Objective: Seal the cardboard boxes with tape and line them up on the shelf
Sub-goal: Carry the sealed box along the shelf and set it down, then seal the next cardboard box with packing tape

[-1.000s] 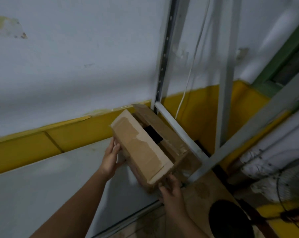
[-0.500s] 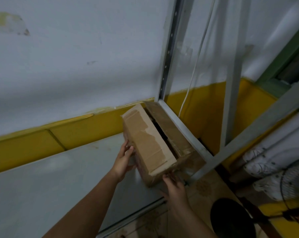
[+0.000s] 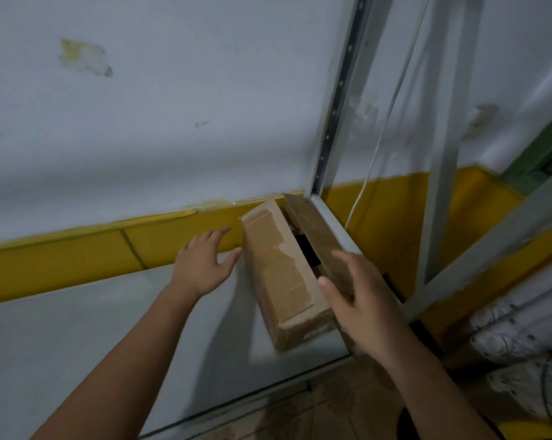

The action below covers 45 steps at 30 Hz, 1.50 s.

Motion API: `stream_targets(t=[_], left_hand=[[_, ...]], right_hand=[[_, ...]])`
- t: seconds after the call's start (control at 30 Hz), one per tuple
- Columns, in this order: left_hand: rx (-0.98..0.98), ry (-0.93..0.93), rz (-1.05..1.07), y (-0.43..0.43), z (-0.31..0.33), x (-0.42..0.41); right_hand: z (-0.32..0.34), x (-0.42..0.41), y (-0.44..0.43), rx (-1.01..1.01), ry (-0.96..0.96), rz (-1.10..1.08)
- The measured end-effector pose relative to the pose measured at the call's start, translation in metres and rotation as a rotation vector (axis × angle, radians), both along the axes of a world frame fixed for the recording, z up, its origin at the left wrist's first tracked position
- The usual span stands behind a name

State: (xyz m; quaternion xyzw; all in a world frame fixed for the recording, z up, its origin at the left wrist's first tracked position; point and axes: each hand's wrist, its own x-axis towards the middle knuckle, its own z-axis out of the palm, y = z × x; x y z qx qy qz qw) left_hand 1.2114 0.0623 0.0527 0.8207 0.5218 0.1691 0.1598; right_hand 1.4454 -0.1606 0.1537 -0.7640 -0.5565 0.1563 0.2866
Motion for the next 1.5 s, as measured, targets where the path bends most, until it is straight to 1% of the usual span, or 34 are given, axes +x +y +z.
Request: stream_targets(t=[0.1,0.17,0.4,0.53,0.63,0.77,0.9,1.1,1.2,1.33,1.5], left_hand=[[0.122,0.117,0.000,-0.007,0.034,-0.013],[0.169,0.161,0.026,-0.013,0.049,-0.026],[0.189,0.283,0.218,-0.054,0.081,-0.109],[0.165,0.358,0.401,-0.102,0.096,-0.173],[0.134,0.432,0.562,-0.152,0.107,-0.225],[0.101,0.473,0.771,-0.226,0.119,-0.288],[0.079,0.481,0.953,-0.294,0.125,-0.341],[0.054,0.451,1.150,-0.381,0.118,-0.427],[0.037,0.439,1.217,-0.421,0.112,-0.483],[0.018,0.467,1.259,-0.465,0.105,-0.551],[-0.012,0.446,1.316,-0.507,0.107,-0.621]], right_hand=[[0.019,-0.012,0.045,-0.056,-0.253,0.218],[0.023,-0.025,0.071,-0.065,-0.335,0.315],[0.013,-0.086,0.117,-0.080,-0.380,0.627],[0.012,-0.144,0.127,0.001,-0.427,0.834],[0.018,-0.200,0.127,0.061,-0.427,1.008],[0.028,-0.279,0.111,0.135,-0.413,1.215],[0.034,-0.353,0.085,0.171,-0.454,1.392],[0.032,-0.475,0.040,0.232,-0.503,1.555],[0.031,-0.547,0.015,0.265,-0.518,1.606],[0.030,-0.641,-0.021,0.261,-0.539,1.658],[0.033,-0.740,-0.059,0.281,-0.541,1.741]])
